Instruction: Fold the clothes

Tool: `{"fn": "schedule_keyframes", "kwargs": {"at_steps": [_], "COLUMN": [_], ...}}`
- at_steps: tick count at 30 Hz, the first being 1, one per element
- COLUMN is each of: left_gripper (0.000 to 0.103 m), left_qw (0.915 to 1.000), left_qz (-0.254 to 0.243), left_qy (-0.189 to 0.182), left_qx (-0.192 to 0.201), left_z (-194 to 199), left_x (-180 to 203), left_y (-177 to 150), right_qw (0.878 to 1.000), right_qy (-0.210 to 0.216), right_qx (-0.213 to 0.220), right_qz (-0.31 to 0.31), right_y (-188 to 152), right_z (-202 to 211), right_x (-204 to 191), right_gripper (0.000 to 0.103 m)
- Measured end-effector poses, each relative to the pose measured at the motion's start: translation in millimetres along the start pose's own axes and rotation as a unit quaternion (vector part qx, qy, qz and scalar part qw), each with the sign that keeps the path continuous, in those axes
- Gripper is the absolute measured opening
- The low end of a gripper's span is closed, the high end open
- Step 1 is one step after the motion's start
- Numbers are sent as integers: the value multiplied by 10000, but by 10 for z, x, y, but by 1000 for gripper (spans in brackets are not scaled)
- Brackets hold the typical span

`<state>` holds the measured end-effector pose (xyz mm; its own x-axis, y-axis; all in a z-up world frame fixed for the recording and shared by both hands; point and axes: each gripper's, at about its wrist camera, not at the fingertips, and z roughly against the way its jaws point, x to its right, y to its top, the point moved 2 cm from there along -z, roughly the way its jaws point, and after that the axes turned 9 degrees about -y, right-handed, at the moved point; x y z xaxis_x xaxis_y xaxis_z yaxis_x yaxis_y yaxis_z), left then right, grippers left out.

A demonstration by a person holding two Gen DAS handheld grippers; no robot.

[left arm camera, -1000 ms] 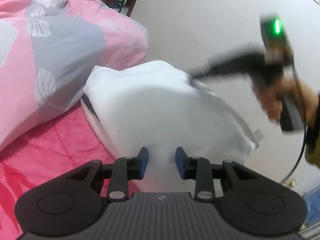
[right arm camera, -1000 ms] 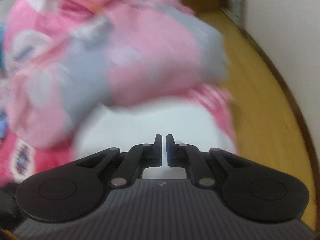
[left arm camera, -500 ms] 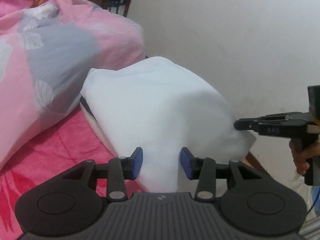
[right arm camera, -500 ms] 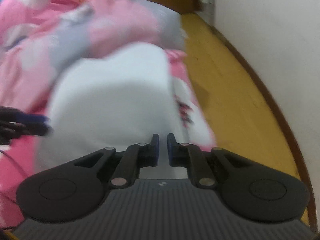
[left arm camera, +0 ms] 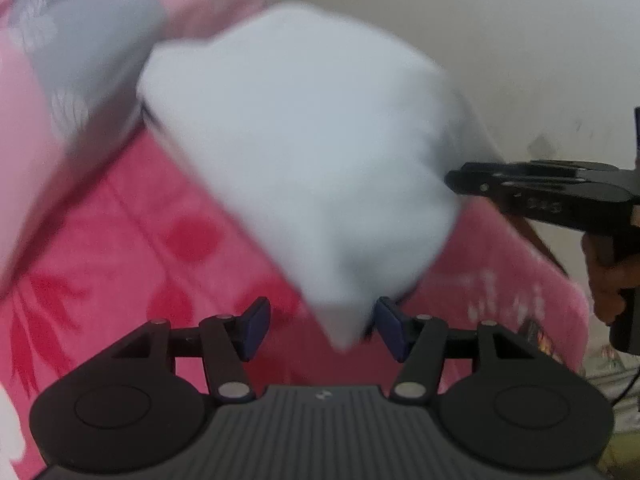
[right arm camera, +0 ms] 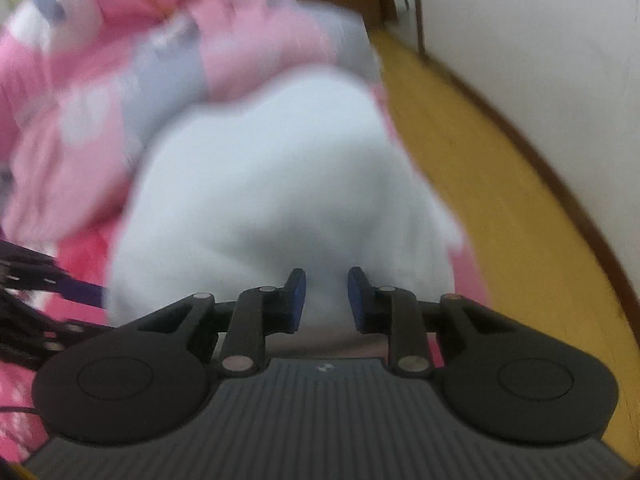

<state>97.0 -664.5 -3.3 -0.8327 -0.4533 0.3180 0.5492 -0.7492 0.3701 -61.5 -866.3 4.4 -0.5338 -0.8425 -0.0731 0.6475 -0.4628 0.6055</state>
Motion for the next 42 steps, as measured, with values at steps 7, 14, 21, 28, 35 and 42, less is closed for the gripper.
{"fn": "schedule_keyframes", "kwargs": {"at_steps": [7,14,21,28,35,42], "left_gripper": [59,63,77,96,103,103], "left_qw": [9983,9976,9938,9826,9748,9754], "left_qz": [11,-116,-536,-950,-923,-770], "left_qy": [358,686,726,499,404,171], "left_qx": [-457,-45,651,1517,1991,2057], "left_z": [278,1150,2334,3444,4121,4557], "left_x": [-109,-174,30,330,431,479], "left_y": [-311,-264,-216,-273,-434,-544], "right_qw": [9946,9895,9863,9812,9727,9704], "right_qy": [-348,-422,-569,-924,-1254,-1350], "right_qx": [-896,-939,-665,-253,-109,37], "right_qz": [-404,-1013,-1396,-1677,-1949,-2000], "right_y": [-462,-588,-364,-165,-5,23], "right_z": [394,1239,2162,3087,3664,3996], "right_x": [-147,-525,-1161,-1786,-2219,-2704], "right_gripper": [22,23,28,51,68,80]}}
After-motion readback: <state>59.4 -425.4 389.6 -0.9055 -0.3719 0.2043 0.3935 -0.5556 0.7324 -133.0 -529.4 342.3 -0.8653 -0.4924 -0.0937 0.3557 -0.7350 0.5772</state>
